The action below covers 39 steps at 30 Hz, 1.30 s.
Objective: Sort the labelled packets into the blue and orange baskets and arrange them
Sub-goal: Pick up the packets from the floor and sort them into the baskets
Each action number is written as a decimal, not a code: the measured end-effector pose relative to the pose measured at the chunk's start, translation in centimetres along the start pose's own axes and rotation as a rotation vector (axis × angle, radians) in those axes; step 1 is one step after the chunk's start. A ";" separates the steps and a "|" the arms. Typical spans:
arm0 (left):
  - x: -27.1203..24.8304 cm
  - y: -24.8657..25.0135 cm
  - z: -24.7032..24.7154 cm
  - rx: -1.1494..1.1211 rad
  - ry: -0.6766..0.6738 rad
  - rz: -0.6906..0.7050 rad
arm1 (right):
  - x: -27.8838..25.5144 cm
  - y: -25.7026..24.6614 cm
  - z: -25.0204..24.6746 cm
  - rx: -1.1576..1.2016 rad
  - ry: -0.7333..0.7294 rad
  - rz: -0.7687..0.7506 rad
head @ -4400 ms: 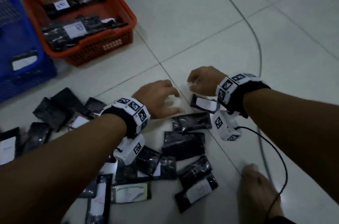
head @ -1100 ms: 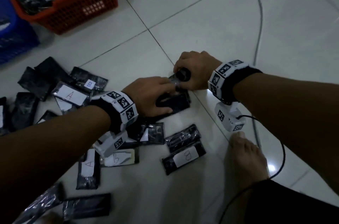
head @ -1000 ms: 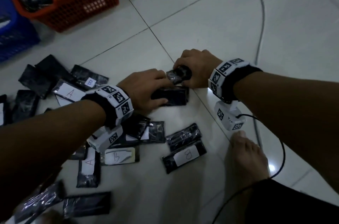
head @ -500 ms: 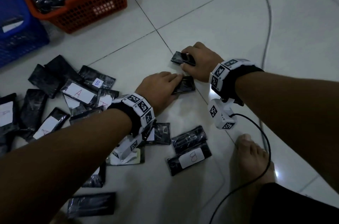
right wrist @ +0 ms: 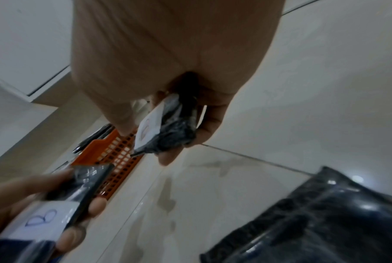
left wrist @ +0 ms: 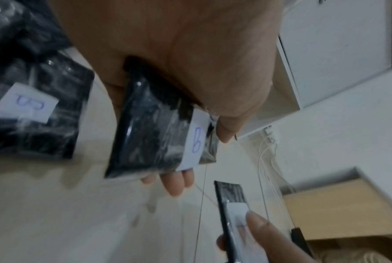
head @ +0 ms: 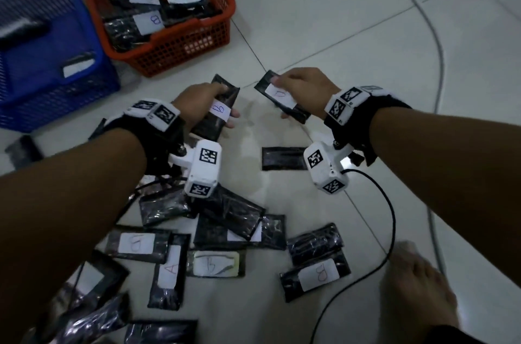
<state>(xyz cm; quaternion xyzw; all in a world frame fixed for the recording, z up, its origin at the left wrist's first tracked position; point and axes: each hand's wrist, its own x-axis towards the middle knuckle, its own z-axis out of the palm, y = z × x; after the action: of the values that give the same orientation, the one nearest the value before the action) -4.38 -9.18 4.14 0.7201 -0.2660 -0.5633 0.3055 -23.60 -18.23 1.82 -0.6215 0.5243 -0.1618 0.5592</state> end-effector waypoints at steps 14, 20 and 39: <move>2.2 8.4 -13.4 1.049 0.371 0.541 | 6.0 -11.1 4.4 -0.764 0.135 -0.674; 7.3 11.0 -15.7 1.222 0.494 0.586 | 11.2 -15.6 7.4 -0.833 0.141 -0.731; 11.5 10.6 -12.8 1.105 0.496 1.064 | 11.6 -12.1 6.2 -0.871 0.222 -0.589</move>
<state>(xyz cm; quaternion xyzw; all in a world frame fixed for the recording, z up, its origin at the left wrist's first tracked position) 10.21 -22.92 6.83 0.6480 -0.7379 0.0470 0.1828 -8.37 -26.73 5.76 -0.8958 0.4024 -0.1441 0.1218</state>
